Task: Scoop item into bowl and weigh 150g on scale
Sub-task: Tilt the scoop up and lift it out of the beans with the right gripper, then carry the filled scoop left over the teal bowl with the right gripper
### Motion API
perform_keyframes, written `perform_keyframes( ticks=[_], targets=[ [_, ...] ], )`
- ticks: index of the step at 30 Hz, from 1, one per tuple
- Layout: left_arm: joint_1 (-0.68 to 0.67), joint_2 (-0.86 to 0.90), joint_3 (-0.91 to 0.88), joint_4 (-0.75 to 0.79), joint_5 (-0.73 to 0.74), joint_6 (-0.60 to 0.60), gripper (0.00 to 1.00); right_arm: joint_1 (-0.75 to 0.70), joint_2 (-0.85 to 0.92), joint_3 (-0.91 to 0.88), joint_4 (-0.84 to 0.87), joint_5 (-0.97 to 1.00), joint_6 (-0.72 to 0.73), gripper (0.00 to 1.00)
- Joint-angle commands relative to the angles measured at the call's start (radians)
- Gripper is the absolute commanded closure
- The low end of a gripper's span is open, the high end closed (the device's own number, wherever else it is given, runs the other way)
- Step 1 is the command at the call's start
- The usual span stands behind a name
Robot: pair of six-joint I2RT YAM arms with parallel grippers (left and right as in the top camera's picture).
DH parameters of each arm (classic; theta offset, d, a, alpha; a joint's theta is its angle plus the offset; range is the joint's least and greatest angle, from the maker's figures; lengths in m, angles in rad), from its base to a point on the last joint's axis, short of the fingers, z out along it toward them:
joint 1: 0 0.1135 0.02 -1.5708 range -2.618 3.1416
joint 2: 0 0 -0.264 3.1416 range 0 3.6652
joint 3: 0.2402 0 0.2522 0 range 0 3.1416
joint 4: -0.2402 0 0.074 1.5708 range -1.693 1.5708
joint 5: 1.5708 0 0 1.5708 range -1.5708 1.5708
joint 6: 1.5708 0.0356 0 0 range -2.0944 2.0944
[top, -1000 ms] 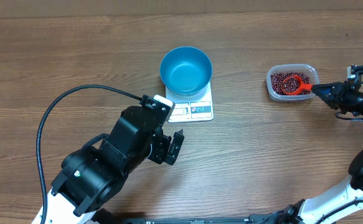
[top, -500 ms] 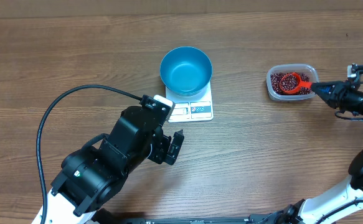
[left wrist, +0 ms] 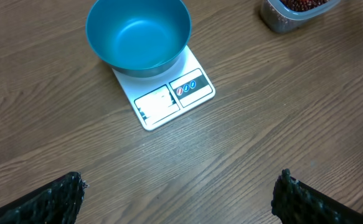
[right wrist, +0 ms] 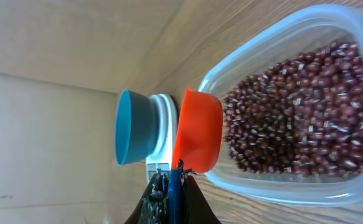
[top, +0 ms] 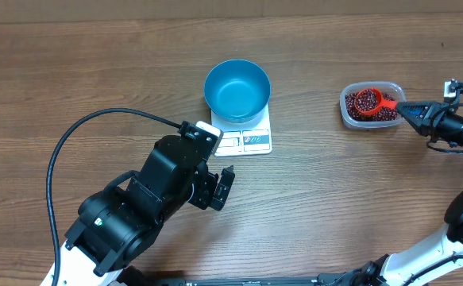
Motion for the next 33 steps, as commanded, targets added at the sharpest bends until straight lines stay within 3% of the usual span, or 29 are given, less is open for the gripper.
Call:
perform_keyframes(
  ticks=[1, 19, 33],
  targets=[
    [-0.006, 0.005, -0.002, -0.003, -0.01, 0.014, 0.01, -0.006, 0.005, -0.008, -0.01, -0.092, -0.005, 0.96],
    [-0.006, 0.005, -0.002, -0.003, -0.011, 0.014, 0.01, 0.01, 0.005, -0.008, -0.111, -0.216, -0.002, 0.96],
    [-0.006, 0.005, -0.002, -0.003, -0.01, 0.014, 0.01, 0.233, 0.005, -0.006, -0.097, -0.236, -0.001, 0.96]
  ],
)
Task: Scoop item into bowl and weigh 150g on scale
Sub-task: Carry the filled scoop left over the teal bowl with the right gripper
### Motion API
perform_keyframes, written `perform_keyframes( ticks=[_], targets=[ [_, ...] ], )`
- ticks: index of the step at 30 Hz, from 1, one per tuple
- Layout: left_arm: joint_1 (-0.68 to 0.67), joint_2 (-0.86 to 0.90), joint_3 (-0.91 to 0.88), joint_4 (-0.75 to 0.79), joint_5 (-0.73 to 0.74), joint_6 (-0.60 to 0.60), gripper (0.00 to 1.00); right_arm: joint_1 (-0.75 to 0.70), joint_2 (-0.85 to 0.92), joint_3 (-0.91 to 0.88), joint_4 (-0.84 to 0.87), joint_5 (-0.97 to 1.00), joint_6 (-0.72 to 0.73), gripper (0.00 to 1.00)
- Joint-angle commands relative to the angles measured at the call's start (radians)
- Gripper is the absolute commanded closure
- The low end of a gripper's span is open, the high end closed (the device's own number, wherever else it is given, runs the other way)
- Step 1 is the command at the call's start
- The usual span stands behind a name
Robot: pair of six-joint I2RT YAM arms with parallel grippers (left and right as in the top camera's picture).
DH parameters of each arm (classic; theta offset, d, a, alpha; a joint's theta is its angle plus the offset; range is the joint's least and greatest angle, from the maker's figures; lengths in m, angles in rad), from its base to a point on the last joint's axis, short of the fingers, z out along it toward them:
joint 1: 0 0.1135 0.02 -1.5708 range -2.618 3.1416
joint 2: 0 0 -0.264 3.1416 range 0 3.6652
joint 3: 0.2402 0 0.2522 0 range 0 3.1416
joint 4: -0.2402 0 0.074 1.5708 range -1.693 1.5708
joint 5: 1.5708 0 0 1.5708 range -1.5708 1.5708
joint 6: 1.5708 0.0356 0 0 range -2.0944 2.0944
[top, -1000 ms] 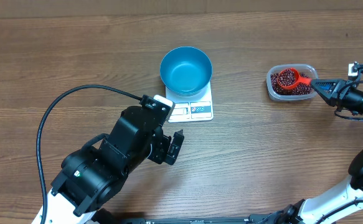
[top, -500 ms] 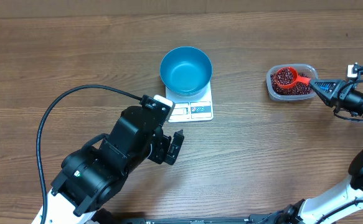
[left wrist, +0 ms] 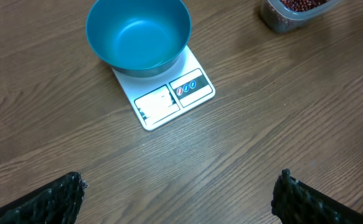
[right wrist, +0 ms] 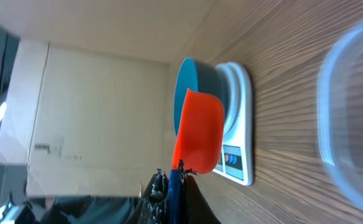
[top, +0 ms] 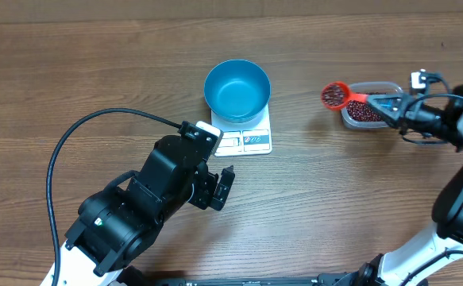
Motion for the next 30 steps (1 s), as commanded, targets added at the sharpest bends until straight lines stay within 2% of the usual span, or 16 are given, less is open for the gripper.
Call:
perform_keyframes(
  ticks=[1, 10, 14, 30],
  targets=[
    [-0.006, 0.005, -0.002, -0.003, -0.01, 0.014, 0.01, 0.068, 0.005, -0.005, 0.016, -0.051, -0.002, 0.96],
    [-0.006, 0.005, -0.002, -0.003, -0.01, 0.014, 0.01, 0.214, 0.005, -0.005, 0.048, -0.05, 0.0, 0.96],
    [-0.006, 0.005, -0.002, -0.003, -0.011, 0.014, 0.01, 0.26, 0.005, -0.005, 0.092, -0.05, 0.052, 0.96],
    [-0.006, 0.005, -0.002, -0.003, -0.01, 0.014, 0.01, 0.31, 0.005, -0.005, 0.131, -0.05, 0.088, 0.96]
  ],
)
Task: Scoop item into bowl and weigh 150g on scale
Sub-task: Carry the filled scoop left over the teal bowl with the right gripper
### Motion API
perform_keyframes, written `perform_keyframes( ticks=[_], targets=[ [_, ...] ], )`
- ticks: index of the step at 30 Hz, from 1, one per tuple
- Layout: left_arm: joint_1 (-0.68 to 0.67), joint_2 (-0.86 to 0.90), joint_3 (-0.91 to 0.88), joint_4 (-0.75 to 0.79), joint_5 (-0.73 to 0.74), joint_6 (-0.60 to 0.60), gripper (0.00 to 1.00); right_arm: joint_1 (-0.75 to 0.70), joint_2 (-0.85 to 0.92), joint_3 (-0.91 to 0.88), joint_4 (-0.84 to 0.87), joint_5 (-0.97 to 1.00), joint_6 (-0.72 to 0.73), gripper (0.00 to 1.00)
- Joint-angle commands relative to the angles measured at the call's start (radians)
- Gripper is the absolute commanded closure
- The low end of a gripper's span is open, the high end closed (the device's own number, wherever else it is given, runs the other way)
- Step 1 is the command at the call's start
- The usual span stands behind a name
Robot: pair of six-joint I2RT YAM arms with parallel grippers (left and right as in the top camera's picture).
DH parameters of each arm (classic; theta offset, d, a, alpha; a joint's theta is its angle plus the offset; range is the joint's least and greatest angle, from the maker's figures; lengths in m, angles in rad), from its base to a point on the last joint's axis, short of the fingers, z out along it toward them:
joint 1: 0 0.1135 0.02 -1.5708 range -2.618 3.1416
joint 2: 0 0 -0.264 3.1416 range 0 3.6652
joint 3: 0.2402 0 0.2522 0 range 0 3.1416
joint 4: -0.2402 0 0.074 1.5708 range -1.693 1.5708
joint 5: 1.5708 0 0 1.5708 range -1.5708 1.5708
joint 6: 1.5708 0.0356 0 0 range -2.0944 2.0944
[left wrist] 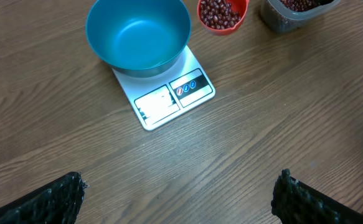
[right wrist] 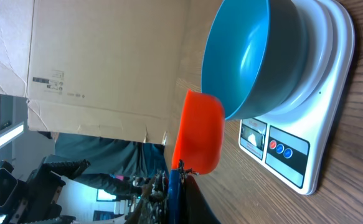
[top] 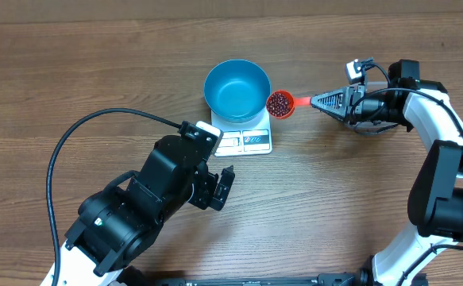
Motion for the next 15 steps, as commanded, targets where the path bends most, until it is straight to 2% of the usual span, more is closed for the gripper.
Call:
perform_keyframes(
  ticks=[1, 9, 15],
  targets=[
    [-0.006, 0.005, -0.002, -0.003, -0.011, 0.014, 0.01, 0.005, 0.005, -0.005, 0.009, -0.032, 0.014, 0.96],
    [-0.006, 0.005, -0.002, -0.003, -0.01, 0.014, 0.01, 0.013, 0.005, -0.004, 0.043, -0.034, 0.055, 0.96],
    [-0.006, 0.005, -0.002, -0.003, -0.01, 0.014, 0.01, 0.061, 0.005, -0.004, 0.135, -0.034, 0.133, 0.96]
  ],
)
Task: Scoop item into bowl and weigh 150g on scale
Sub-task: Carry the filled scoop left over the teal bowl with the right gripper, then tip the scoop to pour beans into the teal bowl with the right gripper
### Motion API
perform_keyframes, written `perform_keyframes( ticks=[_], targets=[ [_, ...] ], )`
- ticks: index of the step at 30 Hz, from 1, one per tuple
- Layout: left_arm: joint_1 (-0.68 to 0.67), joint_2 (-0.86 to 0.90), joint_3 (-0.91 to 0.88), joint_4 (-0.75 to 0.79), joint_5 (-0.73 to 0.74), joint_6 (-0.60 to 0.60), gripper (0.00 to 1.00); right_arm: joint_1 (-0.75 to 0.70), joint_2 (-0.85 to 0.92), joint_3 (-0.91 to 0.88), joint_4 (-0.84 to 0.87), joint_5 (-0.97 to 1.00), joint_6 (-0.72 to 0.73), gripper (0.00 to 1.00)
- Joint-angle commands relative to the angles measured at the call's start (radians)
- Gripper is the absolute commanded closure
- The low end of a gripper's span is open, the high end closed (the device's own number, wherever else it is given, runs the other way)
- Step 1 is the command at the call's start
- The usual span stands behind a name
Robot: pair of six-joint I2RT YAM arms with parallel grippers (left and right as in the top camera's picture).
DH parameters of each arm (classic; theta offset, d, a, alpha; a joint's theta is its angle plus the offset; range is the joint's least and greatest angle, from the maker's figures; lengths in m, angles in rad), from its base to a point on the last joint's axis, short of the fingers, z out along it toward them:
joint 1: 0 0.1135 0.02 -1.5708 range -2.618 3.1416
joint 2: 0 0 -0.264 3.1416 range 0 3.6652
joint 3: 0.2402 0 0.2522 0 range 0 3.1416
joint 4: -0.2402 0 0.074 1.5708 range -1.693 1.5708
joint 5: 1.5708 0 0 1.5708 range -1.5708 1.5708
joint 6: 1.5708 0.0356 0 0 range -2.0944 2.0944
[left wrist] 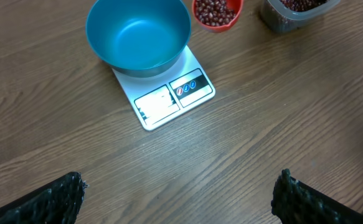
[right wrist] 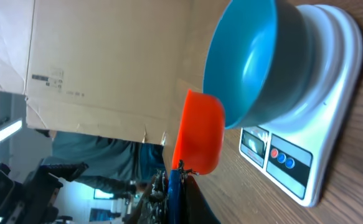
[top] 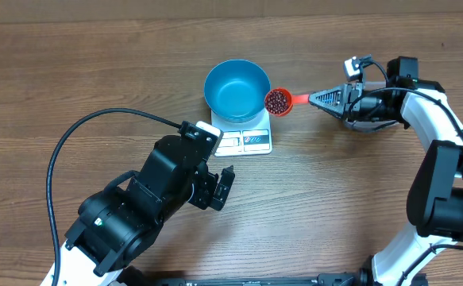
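An empty blue bowl (top: 237, 89) stands on the white scale (top: 247, 140) at the table's middle. My right gripper (top: 320, 99) is shut on the handle of an orange scoop (top: 278, 102) full of red beans, held level just right of the bowl's rim. The scoop (right wrist: 198, 134) shows from the side next to the bowl (right wrist: 246, 62) in the right wrist view, and the scoop (left wrist: 216, 12) appears beside the bowl (left wrist: 137, 34) in the left wrist view. My left gripper (top: 221, 189) hangs open over bare wood, below and left of the scale.
The clear bean container (left wrist: 293, 11) sits at the right, mostly hidden under my right arm in the overhead view. A black cable (top: 72, 143) loops over the left side of the table. Cardboard (right wrist: 100, 62) lies behind the bowl.
The loaded scoop has shifted slightly left and up, now closer against the bowl's right rim. The left arm has not moved.
My right gripper first held the scoop down in the bean container. Then it held the filled scoop just left of the container, later beside the scale's right edge, and now at the bowl's rim. The left gripper stayed open and still throughout.
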Motion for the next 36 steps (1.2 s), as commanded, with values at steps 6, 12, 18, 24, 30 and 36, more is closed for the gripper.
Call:
perform_keyframes(
  ticks=[6, 12, 18, 24, 30, 36],
  targets=[
    [-0.006, 0.005, -0.002, -0.003, -0.011, 0.015, 0.01, 0.098, 0.005, -0.004, 0.19, -0.019, 0.18, 0.96],
    [-0.006, 0.005, -0.002, -0.002, -0.01, 0.015, 0.01, 0.153, 0.005, -0.004, 0.351, 0.056, 0.308, 0.96],
    [-0.006, 0.005, -0.002, -0.003, -0.01, 0.015, 0.01, 0.196, 0.005, -0.004, 0.487, 0.155, 0.368, 0.96],
    [-0.006, 0.005, -0.002, -0.003, -0.01, 0.015, 0.0, 0.231, 0.005, -0.004, 0.564, 0.297, 0.367, 0.96],
    [-0.006, 0.005, -0.002, -0.003, -0.01, 0.015, 0.01, 0.249, 0.005, -0.004, 0.629, 0.399, 0.327, 0.96],
    [-0.006, 0.005, -0.002, -0.003, -0.01, 0.015, 0.01, 0.256, 0.005, -0.004, 0.69, 0.402, 0.187, 0.96]
  ],
)
